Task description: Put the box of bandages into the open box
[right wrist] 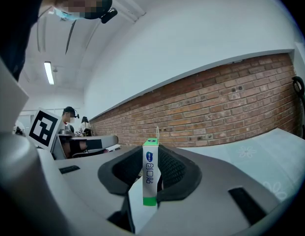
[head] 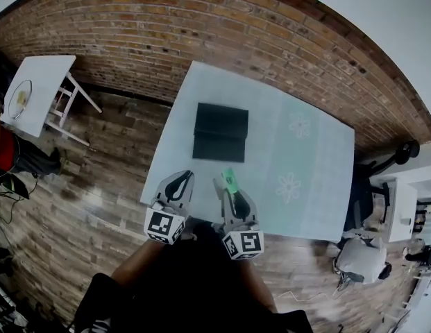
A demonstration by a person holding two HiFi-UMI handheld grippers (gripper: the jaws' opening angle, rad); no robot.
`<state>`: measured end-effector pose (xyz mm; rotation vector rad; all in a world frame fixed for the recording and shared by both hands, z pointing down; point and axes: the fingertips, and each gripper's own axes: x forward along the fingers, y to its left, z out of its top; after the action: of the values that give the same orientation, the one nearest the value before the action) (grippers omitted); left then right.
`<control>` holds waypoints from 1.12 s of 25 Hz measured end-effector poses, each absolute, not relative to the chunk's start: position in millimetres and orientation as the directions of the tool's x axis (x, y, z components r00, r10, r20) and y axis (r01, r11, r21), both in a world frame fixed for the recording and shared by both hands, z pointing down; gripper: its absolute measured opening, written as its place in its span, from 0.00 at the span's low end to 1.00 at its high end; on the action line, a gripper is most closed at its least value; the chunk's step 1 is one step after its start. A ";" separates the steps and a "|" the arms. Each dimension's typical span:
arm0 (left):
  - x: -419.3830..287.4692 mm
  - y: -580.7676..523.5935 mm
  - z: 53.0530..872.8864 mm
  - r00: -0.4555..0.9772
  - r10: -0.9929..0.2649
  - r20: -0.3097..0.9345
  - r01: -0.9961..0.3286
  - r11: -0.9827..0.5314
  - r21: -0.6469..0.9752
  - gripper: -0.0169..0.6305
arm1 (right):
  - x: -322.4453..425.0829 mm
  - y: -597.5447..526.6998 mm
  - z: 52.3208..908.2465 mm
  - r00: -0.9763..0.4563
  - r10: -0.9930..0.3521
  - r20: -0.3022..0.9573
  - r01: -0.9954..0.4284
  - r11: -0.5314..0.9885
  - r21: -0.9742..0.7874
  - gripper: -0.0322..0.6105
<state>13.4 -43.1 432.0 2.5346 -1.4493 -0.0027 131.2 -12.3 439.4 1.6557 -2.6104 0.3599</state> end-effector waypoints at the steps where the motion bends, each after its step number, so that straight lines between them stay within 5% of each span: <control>1: 15.8 -46.4 432.2 0.507 -0.855 0.109 -0.855 -0.482 0.191 0.10 | 134.3 -17.0 439.9 -0.439 -0.886 0.148 -0.893 0.413 -0.178 0.22; 28: 21.2 -100.5 459.1 0.444 -0.882 0.158 -0.891 -0.415 0.184 0.10 | 148.7 -75.3 486.9 -0.481 -0.843 0.242 -0.877 0.460 -0.142 0.22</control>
<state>21.2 -100.5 459.1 2.4561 -1.5391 0.0537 148.7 -75.3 486.9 1.5200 -2.5638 0.3732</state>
